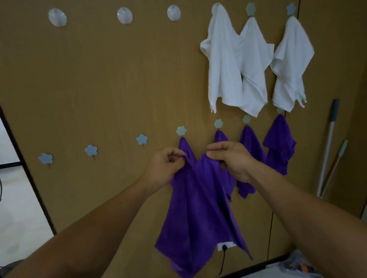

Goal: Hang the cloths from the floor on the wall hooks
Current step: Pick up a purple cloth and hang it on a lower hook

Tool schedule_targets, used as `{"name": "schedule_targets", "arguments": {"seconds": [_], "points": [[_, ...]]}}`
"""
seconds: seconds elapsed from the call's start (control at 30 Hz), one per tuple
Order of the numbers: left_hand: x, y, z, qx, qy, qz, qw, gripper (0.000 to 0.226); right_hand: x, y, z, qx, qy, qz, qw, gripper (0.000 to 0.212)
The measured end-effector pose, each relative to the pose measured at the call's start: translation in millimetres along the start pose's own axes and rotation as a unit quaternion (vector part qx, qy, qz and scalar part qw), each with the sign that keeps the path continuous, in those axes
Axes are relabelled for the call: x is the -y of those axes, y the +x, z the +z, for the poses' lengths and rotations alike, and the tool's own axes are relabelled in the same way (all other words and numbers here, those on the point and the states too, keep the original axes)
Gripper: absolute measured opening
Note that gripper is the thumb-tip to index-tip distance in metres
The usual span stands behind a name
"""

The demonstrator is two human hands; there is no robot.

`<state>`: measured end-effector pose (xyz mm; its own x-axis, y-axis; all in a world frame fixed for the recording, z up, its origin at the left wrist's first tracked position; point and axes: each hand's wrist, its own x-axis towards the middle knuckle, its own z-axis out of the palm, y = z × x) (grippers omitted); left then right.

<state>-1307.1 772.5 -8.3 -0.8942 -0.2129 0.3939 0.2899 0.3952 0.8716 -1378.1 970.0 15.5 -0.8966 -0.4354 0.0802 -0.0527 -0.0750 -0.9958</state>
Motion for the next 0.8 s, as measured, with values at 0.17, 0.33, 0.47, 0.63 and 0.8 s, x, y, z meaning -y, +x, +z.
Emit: {"name": "schedule_targets", "arguments": {"seconds": [0.17, 0.33, 0.47, 0.63, 0.8], "points": [[6.4, -8.9, 5.0, 0.071, -0.029, -0.047, 0.996, 0.009, 1.8, 6.0, 26.7, -0.075, -0.081, -0.056, 0.992, 0.022], [-0.4, -11.9, 12.2, 0.063, -0.013, -0.056, 0.996, 0.02, 3.2, 9.3, 39.0, -0.102, -0.138, -0.086, 0.981, 0.019], [-9.8, -7.4, 15.6, 0.02, -0.051, -0.062, 0.997, 0.023, 2.1, 2.4, 45.4, -0.067, -0.101, -0.105, 0.987, 0.017], [-8.5, -4.1, 18.5, -0.004, -0.107, -0.069, 0.992, 0.032, -0.9, -5.6, 43.4, -0.035, -0.084, -0.131, 0.987, 0.013], [-9.2, 0.3, 18.5, -0.011, -0.131, -0.052, 0.99, 0.022, -4.0, -4.4, 38.9, -0.048, -0.062, -0.134, 0.988, 0.01]]}}
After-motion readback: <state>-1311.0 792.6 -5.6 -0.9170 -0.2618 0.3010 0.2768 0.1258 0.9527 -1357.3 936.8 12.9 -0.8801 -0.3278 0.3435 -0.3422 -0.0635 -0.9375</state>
